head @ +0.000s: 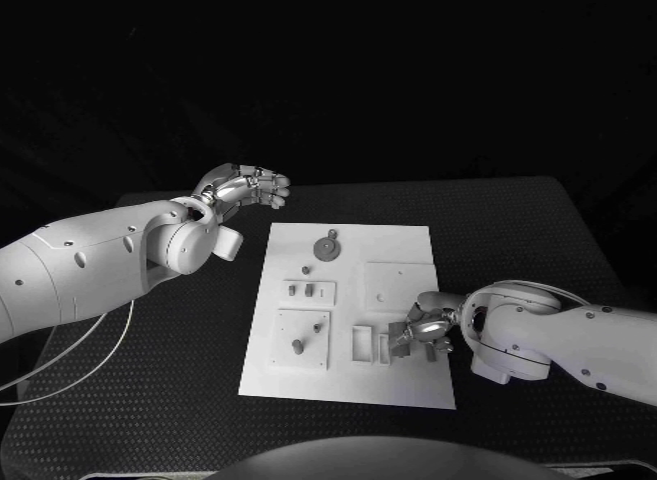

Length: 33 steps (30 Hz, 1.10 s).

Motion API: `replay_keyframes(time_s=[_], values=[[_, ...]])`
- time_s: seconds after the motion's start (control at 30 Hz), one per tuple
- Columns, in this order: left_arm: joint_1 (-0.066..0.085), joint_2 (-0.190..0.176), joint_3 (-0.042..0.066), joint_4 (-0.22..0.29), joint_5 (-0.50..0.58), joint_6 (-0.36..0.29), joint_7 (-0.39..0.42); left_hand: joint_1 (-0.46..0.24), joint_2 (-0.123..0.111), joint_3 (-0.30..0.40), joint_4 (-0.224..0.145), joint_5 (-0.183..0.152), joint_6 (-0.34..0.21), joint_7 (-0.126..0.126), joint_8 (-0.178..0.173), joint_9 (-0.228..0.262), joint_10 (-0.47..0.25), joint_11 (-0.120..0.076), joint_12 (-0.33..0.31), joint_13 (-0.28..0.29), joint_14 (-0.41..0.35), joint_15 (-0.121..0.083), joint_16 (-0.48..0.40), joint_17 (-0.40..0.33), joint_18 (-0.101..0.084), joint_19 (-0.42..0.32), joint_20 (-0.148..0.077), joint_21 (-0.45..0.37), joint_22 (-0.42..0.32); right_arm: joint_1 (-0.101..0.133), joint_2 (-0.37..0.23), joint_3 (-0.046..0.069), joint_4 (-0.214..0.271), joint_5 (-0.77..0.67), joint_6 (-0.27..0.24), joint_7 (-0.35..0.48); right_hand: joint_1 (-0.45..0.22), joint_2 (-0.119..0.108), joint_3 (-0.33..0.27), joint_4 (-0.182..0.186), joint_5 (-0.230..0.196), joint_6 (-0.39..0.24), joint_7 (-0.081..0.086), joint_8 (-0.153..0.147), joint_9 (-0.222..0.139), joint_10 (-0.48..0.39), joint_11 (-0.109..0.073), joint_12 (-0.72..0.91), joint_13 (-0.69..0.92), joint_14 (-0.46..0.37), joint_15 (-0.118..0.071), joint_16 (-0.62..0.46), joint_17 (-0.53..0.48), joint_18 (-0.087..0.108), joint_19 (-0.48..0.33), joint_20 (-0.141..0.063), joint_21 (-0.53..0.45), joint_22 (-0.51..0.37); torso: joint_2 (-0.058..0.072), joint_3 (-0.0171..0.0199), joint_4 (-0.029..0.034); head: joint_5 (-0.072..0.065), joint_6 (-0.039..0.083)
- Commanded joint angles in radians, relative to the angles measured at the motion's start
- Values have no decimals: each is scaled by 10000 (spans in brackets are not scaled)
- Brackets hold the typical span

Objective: Assemble the parts on the task board

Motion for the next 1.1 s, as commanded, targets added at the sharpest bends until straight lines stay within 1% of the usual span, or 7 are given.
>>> replay_keyframes(time_s=[0.03,0.27,0.37,0.6,0.73,0.8,1.1], values=[[8,19,6,8,52,128,66,-95,-3,-3,56,30,-48,-14,27,-15,-54,-10,15,-17,65,31,-37,16,70,45,10,-63,18,63,-53,2,106,231,-355,1,-150,-55,26,-59,35,93,-17,58,31,84,0,-64,14,82,-6,46,12,367,-5,68,26,-18,-2,-2,-4,-4,20],[7,13,5,13,52,125,61,-92,-4,-1,55,31,-47,-14,30,-15,-53,-10,15,-18,67,31,-42,24,70,46,10,-66,22,271,-202,32,332,562,-447,26,-221,-175,101,-46,38,117,-25,39,27,120,-9,-95,32,101,-17,45,9,367,18,73,38,-46,2,-7,-1,-13,51],[7,15,5,13,52,121,55,-92,-4,0,55,31,-47,-14,30,-15,-53,-10,15,-18,67,31,-43,25,70,46,10,-66,22,337,-174,37,358,878,-419,-32,-221,-176,102,-45,38,117,-25,39,27,120,-9,-95,32,102,-17,46,11,367,18,73,38,-46,4,-8,-2,4,57],[10,0,4,34,52,135,26,-91,-6,1,53,33,-47,-14,31,-15,-53,-10,15,-19,68,31,-46,30,70,46,10,-68,25,455,213,33,192,1869,-199,-466,-236,-171,115,-44,48,117,-24,31,25,124,-9,-104,36,95,-17,34,-4,367,20,75,40,-52,9,-15,1,40,54],[13,4,4,39,52,139,14,-89,-11,1,51,33,-47,-14,33,-16,-53,-10,16,-19,69,31,-49,34,70,46,10,-70,27,466,457,29,92,2315,-138,-654,-307,-167,104,-36,45,113,-19,15,21,121,-3,-124,46,98,-11,38,4,367,17,84,47,-60,15,-20,-1,38,51],[14,10,4,47,52,151,9,-89,-12,2,51,34,-47,-14,33,-16,-53,-10,16,-20,69,31,-51,36,70,46,10,-70,28,467,559,28,20,2394,34,-677,-348,-164,95,-35,44,113,-16,8,19,118,0,-134,54,102,-8,45,14,367,12,90,50,-63,12,-21,4,41,51],[19,15,4,66,52,158,-1,-89,-17,2,51,34,-46,-15,36,-15,-52,-10,16,-20,72,32,-56,44,70,47,11,-73,33,462,914,-15,-187,2517,244,-752,-584,-222,14,-16,22,95,-4,-27,17,88,12,-176,95,52,4,18,-13,367,-24,112,70,-73,19,-2,23,48,-7]])
